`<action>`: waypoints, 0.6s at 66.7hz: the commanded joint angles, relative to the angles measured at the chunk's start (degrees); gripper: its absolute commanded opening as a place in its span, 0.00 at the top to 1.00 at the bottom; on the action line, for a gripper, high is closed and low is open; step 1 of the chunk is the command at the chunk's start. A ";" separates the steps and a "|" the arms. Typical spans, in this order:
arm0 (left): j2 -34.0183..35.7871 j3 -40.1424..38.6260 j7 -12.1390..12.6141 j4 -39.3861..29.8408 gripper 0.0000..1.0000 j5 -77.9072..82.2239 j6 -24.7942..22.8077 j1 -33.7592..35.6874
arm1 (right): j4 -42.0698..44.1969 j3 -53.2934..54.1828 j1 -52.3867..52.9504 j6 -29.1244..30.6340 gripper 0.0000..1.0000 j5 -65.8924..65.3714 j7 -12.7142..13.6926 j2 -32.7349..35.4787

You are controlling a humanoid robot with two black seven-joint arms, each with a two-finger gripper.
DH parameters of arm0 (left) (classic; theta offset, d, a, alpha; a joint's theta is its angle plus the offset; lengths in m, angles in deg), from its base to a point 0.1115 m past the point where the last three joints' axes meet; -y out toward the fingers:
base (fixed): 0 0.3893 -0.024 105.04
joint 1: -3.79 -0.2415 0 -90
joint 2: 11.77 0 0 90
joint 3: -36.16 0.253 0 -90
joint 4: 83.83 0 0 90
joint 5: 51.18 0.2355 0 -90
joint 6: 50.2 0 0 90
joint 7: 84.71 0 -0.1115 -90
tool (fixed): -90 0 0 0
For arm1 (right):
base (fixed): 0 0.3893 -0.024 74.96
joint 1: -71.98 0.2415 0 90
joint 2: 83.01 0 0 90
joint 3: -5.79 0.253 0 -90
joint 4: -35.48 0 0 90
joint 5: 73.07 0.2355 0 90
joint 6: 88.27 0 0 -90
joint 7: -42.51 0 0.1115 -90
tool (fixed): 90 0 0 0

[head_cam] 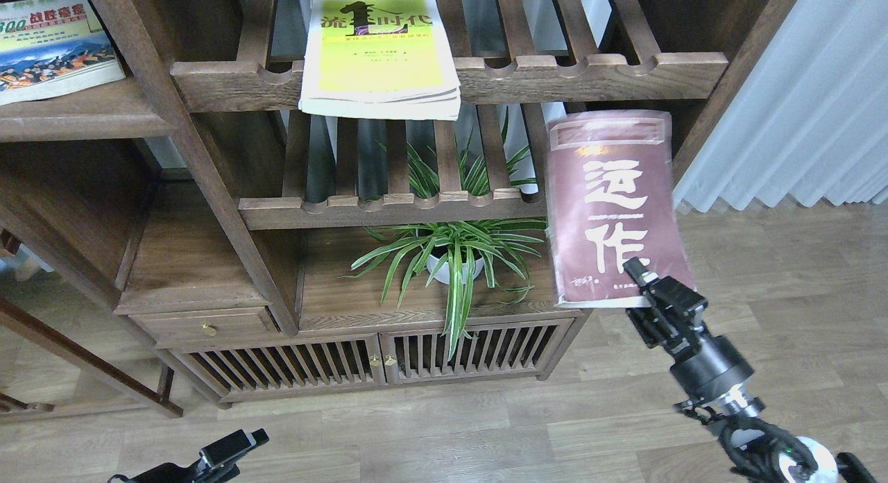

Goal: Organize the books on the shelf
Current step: 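Lower the maroon book toward the left gripper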

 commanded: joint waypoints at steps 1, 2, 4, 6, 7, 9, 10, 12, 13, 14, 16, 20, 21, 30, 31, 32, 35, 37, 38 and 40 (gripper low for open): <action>0.00 -1.27 0.01 -0.38 0.01 -0.05 0.00 -0.07 | 0.53 -2.68 1.00 0.02 1.00 -0.47 0.00 -1.98; 0.00 -1.36 0.01 -0.47 0.01 -0.05 0.00 -0.15 | 0.53 -2.85 1.17 0.02 1.00 -0.47 0.00 -2.07; 0.00 -1.98 0.01 -0.91 0.01 -0.05 0.00 -0.15 | 0.97 -3.47 1.96 0.02 1.00 -0.65 0.00 -2.69; 0.00 -2.76 0.01 -1.35 0.01 -0.05 0.00 -0.41 | 1.32 -4.25 2.75 0.02 1.00 -0.73 0.00 -3.12; 0.00 -3.03 0.01 -1.53 0.01 -0.05 0.00 -0.50 | 1.41 -4.61 3.01 0.02 1.00 -0.73 0.00 -3.30; 0.00 -3.91 0.01 -2.31 0.01 -0.14 0.00 -0.77 | 1.67 -5.66 3.54 0.02 1.00 -0.73 0.00 -3.65; 0.00 -4.26 0.01 -2.75 0.01 -0.14 0.00 -0.94 | 1.76 -6.02 3.72 0.02 1.00 -0.73 0.00 -3.83; 0.00 -5.14 0.01 -4.07 0.01 -0.14 0.00 -1.21 | 1.93 -7.33 4.07 0.02 1.00 -0.73 0.00 -4.27; 0.00 -5.32 0.01 -4.43 0.01 -0.14 0.00 -1.29 | 1.93 -7.69 4.16 0.02 1.00 -0.73 0.00 -4.36; 0.00 -5.84 0.01 -5.47 0.01 -0.23 0.00 -1.47 | 2.11 -8.56 4.25 0.02 1.00 -0.73 0.00 -4.71; 0.00 -6.37 -0.08 -6.45 0.01 -0.40 0.00 -1.65 | 2.11 -9.36 4.42 0.02 1.00 -0.73 0.00 -5.06; 0.00 -7.07 -0.43 -9.08 0.01 -0.67 0.00 -1.91 | 2.20 -11.46 4.86 0.02 1.00 -0.82 0.00 -6.29; 0.00 -7.08 -0.52 -9.44 0.01 -0.67 0.00 -1.91 | 2.20 -11.73 4.95 0.02 1.00 -0.82 0.00 -6.47; 0.09 -7.25 -0.87 -15.41 0.01 -0.67 0.00 -2.61 | 3.87 -15.68 6.53 0.02 1.00 -0.82 0.00 -8.84; 0.09 -7.25 -0.87 -15.85 0.01 -0.76 0.00 -2.79 | 4.04 -15.86 6.62 0.02 1.00 -0.82 0.00 -8.93; 0.35 -7.34 -0.87 -16.99 0.01 -0.76 0.00 -2.88 | 4.30 -16.30 6.62 0.02 1.00 -0.82 0.00 -9.10; 0.53 -7.51 -0.96 -18.66 0.01 -0.76 0.00 -3.05 | 4.74 -16.83 6.62 0.02 1.00 -0.82 0.00 -9.37; 0.61 -7.78 -1.05 -20.16 0.01 -0.76 0.00 -3.14 | 5.01 -17.44 6.62 0.02 1.00 -0.91 0.00 -9.63; 0.70 -7.95 -1.14 -20.60 0.01 -0.76 0.00 -3.14 | 5.10 -17.62 6.62 0.02 1.00 -1.00 0.00 -9.72; 0.79 -8.48 -1.49 -21.56 0.01 -0.76 0.00 -3.14 | 5.45 -18.15 6.62 0.02 1.00 -1.17 0.00 -9.98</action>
